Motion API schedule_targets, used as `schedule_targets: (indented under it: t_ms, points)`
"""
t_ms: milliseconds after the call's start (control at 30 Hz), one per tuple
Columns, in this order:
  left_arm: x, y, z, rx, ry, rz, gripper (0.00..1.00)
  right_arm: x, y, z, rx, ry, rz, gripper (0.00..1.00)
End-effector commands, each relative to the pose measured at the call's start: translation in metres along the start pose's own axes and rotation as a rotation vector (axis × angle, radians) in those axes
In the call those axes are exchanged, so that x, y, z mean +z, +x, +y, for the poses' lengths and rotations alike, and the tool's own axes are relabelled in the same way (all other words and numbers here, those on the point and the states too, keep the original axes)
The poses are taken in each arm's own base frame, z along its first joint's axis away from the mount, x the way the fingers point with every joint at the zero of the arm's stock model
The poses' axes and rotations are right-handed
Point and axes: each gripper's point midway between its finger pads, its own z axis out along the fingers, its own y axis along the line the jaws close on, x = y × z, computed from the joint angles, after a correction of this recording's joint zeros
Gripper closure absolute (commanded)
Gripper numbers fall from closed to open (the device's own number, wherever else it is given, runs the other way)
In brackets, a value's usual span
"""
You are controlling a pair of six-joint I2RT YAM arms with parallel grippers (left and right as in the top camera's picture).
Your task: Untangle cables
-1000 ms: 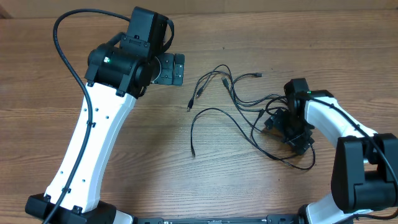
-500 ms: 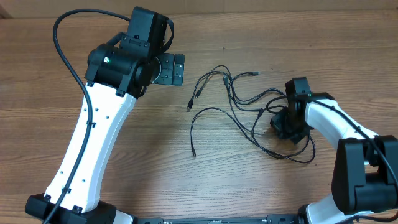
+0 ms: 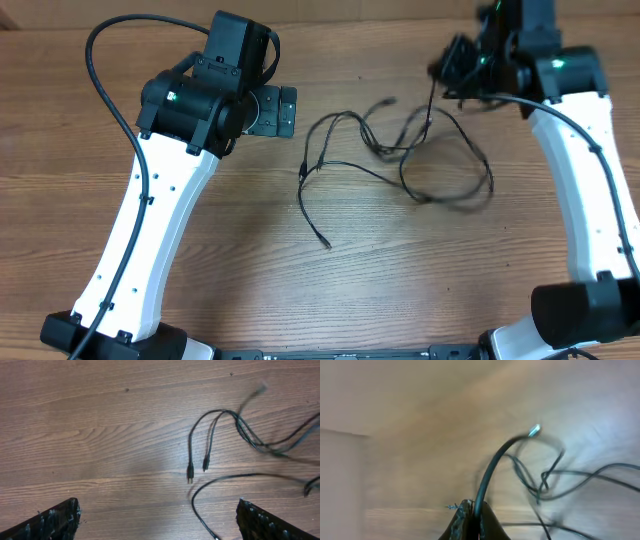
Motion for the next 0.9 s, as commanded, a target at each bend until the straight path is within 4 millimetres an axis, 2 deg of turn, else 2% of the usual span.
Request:
schedule_targets:
  t_ms: [0,133,267,400,533,733,867]
  points:
    - [0.003,0.000,-0.001,-0.008,0.003,0.005,0.00,-0.059,-0.029,0.064,-0.132,-0.158,-0.144,0.96]
    - [0.003,0.000,-0.001,-0.008,0.003,0.005,0.00,-0.109,-0.042,0.111,-0.208,-0.301,-0.236,0.96]
    - [0.003,0.000,-0.001,-0.008,0.003,0.005,0.01,-0.148,-0.047,0.139,-0.263,-0.398,-0.299,0.96]
    - [0.003,0.000,-0.001,-0.008,0.003,0.005,0.00,-0.166,-0.052,0.155,-0.303,-0.457,-0.346,0.96]
    - [0.003,0.000,-0.001,-0.008,0.003,0.005,0.01,-0.192,-0.055,0.189,-0.418,-0.625,-0.406,0.96]
    - [0.003,0.000,-0.001,-0.008,0.003,0.005,0.00,-0.198,-0.056,0.196,-0.424,-0.659,-0.416,0.96]
    - [0.003,0.000,-0.001,-0.008,0.003,0.005,0.00,-0.188,-0.047,0.186,-0.437,-0.619,-0.371,0.96]
